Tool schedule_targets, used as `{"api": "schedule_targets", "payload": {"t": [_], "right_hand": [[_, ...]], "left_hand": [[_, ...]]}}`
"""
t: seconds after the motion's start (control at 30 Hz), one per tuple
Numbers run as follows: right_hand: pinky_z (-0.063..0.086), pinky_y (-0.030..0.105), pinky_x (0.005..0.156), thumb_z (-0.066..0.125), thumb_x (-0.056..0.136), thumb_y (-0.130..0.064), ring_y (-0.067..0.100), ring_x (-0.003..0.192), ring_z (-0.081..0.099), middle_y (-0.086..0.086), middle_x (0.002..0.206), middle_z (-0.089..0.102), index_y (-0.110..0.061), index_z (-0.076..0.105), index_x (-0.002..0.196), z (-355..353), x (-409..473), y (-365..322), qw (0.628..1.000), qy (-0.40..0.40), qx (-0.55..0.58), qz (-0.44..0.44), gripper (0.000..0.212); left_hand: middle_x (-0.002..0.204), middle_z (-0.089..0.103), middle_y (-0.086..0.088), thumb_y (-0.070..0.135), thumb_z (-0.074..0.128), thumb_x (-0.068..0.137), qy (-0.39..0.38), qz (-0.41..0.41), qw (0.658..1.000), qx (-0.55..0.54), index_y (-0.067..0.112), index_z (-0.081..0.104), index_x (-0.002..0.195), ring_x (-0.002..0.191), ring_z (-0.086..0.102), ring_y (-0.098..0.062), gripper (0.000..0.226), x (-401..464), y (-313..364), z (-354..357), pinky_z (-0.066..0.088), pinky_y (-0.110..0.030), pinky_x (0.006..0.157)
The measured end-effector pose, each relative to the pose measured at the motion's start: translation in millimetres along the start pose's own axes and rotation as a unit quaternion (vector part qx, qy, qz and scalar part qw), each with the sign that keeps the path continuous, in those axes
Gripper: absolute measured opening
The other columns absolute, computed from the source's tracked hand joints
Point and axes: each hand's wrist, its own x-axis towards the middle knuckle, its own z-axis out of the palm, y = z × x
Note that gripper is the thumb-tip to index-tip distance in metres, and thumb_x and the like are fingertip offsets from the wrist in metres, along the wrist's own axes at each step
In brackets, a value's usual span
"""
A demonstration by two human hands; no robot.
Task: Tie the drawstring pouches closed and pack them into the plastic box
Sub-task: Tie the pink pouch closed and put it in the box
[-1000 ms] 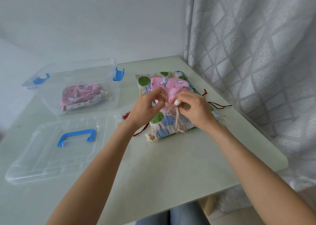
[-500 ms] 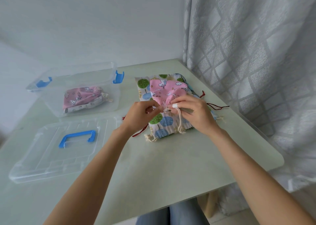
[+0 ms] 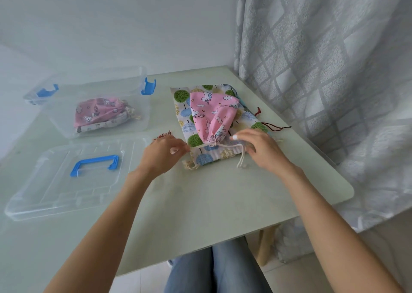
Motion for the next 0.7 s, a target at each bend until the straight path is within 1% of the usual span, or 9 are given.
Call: {"api": "schedule_targets", "payload": {"t": [0.07, 0.1, 0.2, 0.27, 0.3, 0.37, 0.43, 0.6, 0.7], "right_hand": [[0.044, 0.023, 0.091, 0.043, 0.072, 0.022, 0.016, 0.105, 0.058, 0.003, 0.115, 0.065, -0.01, 0.064, 0.116, -8.8, -0.2, -4.1, 0.999, 0.006, 0.042, 0.03, 0.058], [0.045, 0.021, 0.089, 0.041, 0.076, 0.02, 0.015, 0.104, 0.06, 0.003, 0.113, 0.067, -0.009, 0.064, 0.115, -11.5, 0.3, -9.2, 0.996, 0.024, 0.071, 0.055, 0.054], [0.05, 0.033, 0.08, 0.055, 0.09, -0.016, 0.018, 0.09, 0.065, 0.003, 0.096, 0.072, -0.012, 0.067, 0.104, -4.1, 4.9, -24.4, 0.99, 0.037, 0.061, 0.121, 0.019], [0.05, 0.036, 0.075, 0.062, 0.084, -0.04, 0.021, 0.085, 0.064, 0.001, 0.088, 0.072, -0.016, 0.069, 0.096, 5.7, 6.0, -28.6, 0.992, 0.0, -0.018, 0.128, 0.027], [0.049, 0.036, 0.074, 0.065, 0.081, -0.044, 0.022, 0.086, 0.063, 0.001, 0.088, 0.071, -0.016, 0.069, 0.093, 9.9, 5.7, -29.5, 0.991, -0.017, -0.06, 0.118, 0.03], [0.045, 0.035, 0.074, 0.072, 0.078, -0.038, 0.026, 0.088, 0.06, 0.003, 0.092, 0.069, -0.016, 0.068, 0.092, 16.0, 4.2, -29.9, 0.989, -0.027, -0.11, 0.099, 0.027], [0.04, 0.034, 0.07, 0.072, 0.08, -0.027, 0.027, 0.084, 0.058, 0.005, 0.088, 0.066, -0.014, 0.066, 0.089, 15.6, 2.4, -27.8, 0.991, -0.013, -0.101, 0.082, 0.017], [0.048, 0.033, 0.06, 0.06, 0.089, -0.02, 0.017, 0.062, 0.06, -0.004, 0.066, 0.064, -0.014, 0.058, 0.082, 3.0, -5.3, -30.7, 0.996, 0.02, 0.063, 0.066, 0.009], [0.042, 0.033, 0.053, 0.057, 0.091, -0.02, 0.023, 0.056, 0.055, -0.003, 0.06, 0.061, -0.011, 0.058, 0.081, 3.0, -7.9, -34.2, 0.996, 0.057, -0.014, 0.067, 0.013]], "left_hand": [[0.099, 0.064, 0.004, 0.037, 0.053, 0.091, 0.008, 0.025, 1.0, 0.008, 0.028, 0.068, 0.104, 0.094, 0.056, -0.018, 0.022, -0.5, 0.3, -0.8, 0.042, -0.03, 0.076], [0.103, 0.065, 0.003, 0.037, 0.053, 0.091, 0.023, 0.031, 0.999, 0.003, 0.029, 0.067, 0.108, 0.096, 0.057, -0.018, 0.023, 0.1, 3.3, -0.1, 0.044, -0.031, 0.079], [0.101, 0.067, 0.004, 0.037, 0.056, 0.089, 0.044, 0.039, 0.997, -0.043, 0.026, 0.066, 0.104, 0.093, 0.06, -0.017, 0.021, 4.8, 17.7, 7.5, 0.05, -0.036, 0.083], [0.095, 0.069, 0.007, 0.043, 0.061, 0.085, 0.024, 0.037, 0.998, -0.052, 0.026, 0.067, 0.095, 0.088, 0.062, -0.014, 0.021, 6.5, 29.4, 16.4, 0.051, -0.035, 0.078], [0.093, 0.07, 0.009, 0.045, 0.062, 0.084, 0.019, 0.033, 0.998, -0.049, 0.026, 0.067, 0.093, 0.086, 0.063, -0.012, 0.021, 6.7, 34.6, 20.9, 0.051, -0.033, 0.075], [0.088, 0.071, 0.009, 0.042, 0.065, 0.082, 0.035, 0.019, 0.998, -0.056, 0.026, 0.068, 0.09, 0.082, 0.064, -0.01, 0.018, 6.8, 41.2, 28.8, 0.049, -0.03, 0.072], [0.08, 0.071, 0.008, 0.035, 0.068, 0.082, 0.057, 0.005, 0.995, -0.08, 0.024, 0.07, 0.086, 0.076, 0.065, -0.01, 0.012, 7.0, 42.8, 33.2, 0.05, -0.029, 0.07], [0.067, 0.065, 0.01, 0.032, 0.067, 0.083, 0.079, 0.003, 0.993, -0.087, 0.022, 0.07, 0.081, 0.067, 0.061, -0.007, 0.011, 8.2, 38.9, 31.7, 0.052, -0.029, 0.066], [0.073, 0.07, 0.008, 0.034, 0.065, 0.085, 0.082, 0.006, 0.995, -0.05, 0.024, 0.069, 0.082, 0.072, 0.065, -0.013, 0.011, 9.4, 36.9, 30.9, 0.047, -0.026, 0.062]]}}
